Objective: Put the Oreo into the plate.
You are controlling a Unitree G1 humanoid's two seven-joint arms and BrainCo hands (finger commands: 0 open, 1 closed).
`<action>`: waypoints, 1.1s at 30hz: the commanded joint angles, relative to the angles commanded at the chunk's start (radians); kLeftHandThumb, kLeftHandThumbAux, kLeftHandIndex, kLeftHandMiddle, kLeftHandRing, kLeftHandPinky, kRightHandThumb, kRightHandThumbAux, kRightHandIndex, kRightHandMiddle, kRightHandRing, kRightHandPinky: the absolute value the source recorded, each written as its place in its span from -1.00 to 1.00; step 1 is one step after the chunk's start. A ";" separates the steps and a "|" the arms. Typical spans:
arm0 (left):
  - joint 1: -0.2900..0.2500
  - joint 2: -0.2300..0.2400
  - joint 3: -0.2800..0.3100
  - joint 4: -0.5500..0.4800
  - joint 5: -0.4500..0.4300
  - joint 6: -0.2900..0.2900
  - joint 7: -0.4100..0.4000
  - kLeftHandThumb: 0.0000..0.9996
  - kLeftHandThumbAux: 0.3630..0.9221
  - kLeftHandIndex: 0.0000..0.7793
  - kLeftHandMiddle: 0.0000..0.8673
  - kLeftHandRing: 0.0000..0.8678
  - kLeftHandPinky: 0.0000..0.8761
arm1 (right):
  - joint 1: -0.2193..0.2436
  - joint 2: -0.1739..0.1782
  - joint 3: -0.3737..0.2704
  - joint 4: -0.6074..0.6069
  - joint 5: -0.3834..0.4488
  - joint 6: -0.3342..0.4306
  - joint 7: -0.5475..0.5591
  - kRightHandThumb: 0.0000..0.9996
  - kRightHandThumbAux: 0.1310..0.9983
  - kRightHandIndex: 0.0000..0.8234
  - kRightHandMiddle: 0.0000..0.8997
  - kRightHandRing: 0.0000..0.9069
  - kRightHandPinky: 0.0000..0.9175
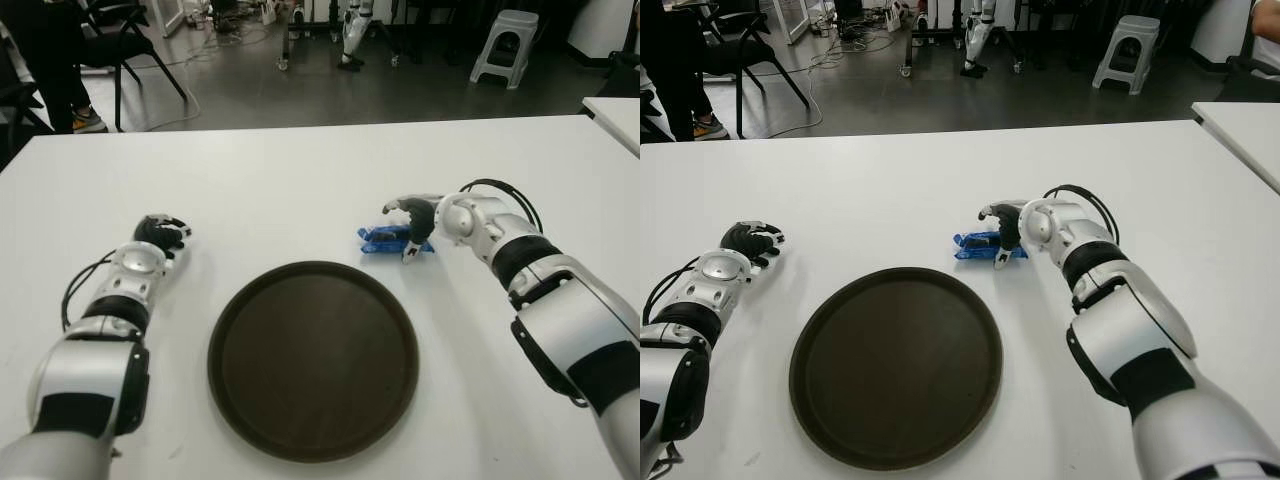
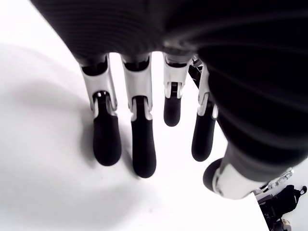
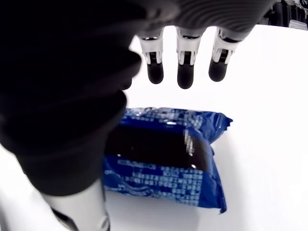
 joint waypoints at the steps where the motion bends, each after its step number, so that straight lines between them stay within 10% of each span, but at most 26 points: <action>1: 0.000 0.000 0.000 0.000 0.000 0.000 0.000 0.34 0.32 0.02 -0.68 -0.63 -0.65 | 0.000 0.000 0.001 0.000 -0.001 0.001 0.000 -1.00 0.69 -0.74 -0.83 -0.83 -0.89; 33: 0.001 0.003 -0.004 -0.001 0.000 0.005 0.002 0.34 0.31 0.02 -0.67 -0.63 -0.64 | 0.033 0.015 0.004 0.005 0.002 0.039 -0.001 -1.00 0.67 -0.79 -0.84 -0.87 -0.97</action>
